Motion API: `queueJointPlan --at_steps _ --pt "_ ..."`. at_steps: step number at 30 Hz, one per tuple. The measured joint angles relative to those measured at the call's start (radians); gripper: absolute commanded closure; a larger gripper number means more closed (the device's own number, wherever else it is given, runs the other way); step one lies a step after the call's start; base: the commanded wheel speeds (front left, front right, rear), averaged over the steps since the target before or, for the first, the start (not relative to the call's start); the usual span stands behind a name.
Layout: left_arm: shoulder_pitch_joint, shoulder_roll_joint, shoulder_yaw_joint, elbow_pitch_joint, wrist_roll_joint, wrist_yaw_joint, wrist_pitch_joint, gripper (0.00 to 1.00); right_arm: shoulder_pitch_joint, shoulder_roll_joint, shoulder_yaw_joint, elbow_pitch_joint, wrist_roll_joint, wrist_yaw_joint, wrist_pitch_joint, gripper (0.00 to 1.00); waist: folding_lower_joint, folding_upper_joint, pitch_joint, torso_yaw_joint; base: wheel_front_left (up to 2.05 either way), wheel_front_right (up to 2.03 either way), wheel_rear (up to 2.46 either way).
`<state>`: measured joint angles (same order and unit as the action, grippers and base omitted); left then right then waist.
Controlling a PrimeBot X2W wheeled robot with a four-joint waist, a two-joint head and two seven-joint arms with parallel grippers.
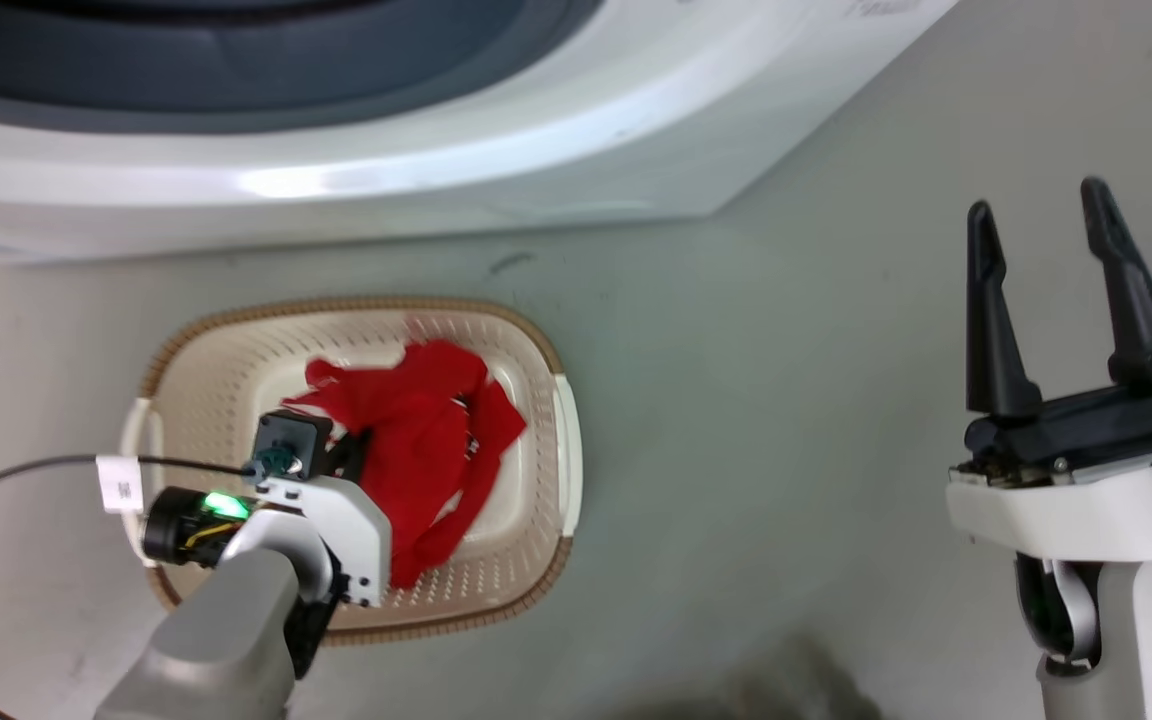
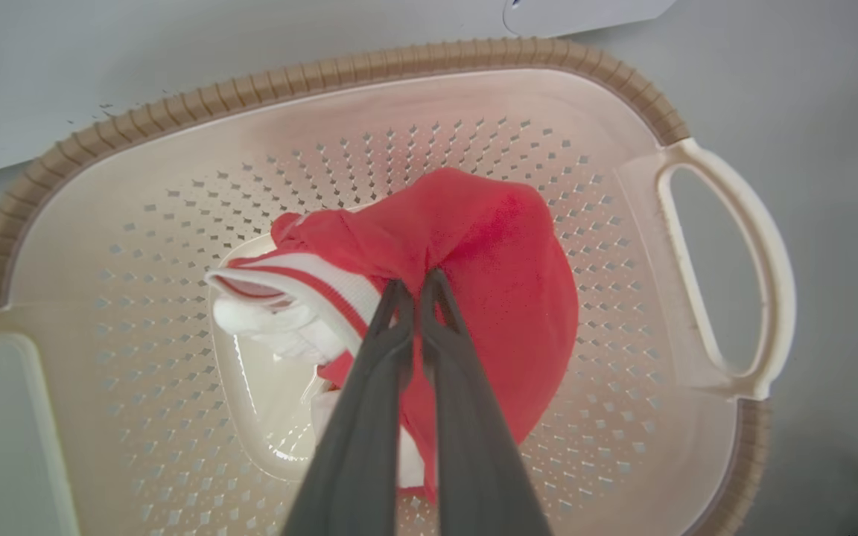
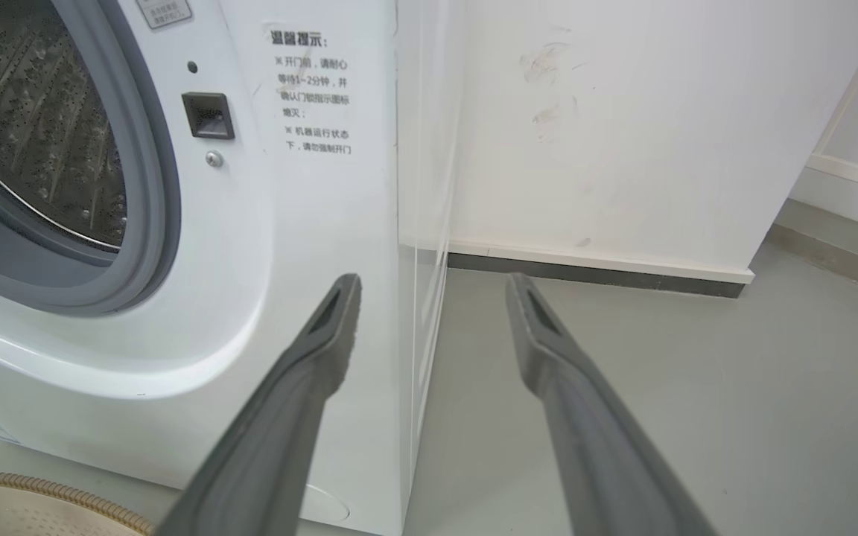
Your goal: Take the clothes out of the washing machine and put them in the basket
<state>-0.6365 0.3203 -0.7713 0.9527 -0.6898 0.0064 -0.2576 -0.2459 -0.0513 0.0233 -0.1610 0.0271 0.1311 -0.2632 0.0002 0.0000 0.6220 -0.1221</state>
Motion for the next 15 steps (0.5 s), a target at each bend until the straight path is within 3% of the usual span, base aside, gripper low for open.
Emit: queueJointPlan --at_steps 7,15 --pt "-0.116 -0.038 -0.022 0.211 0.017 -0.029 0.026 1.00 -0.045 0.000 -0.012 -0.022 0.021 0.000 0.000 0.00 0.0000 0.0000 0.115 -0.025 0.00 0.00 0.00" --pt "-0.161 -0.070 -0.021 0.309 0.005 -0.040 0.062 1.00 -0.071 0.000 -0.018 -0.027 0.042 0.000 0.000 0.00 0.0000 0.0000 0.201 -0.046 0.00 0.00 0.00"
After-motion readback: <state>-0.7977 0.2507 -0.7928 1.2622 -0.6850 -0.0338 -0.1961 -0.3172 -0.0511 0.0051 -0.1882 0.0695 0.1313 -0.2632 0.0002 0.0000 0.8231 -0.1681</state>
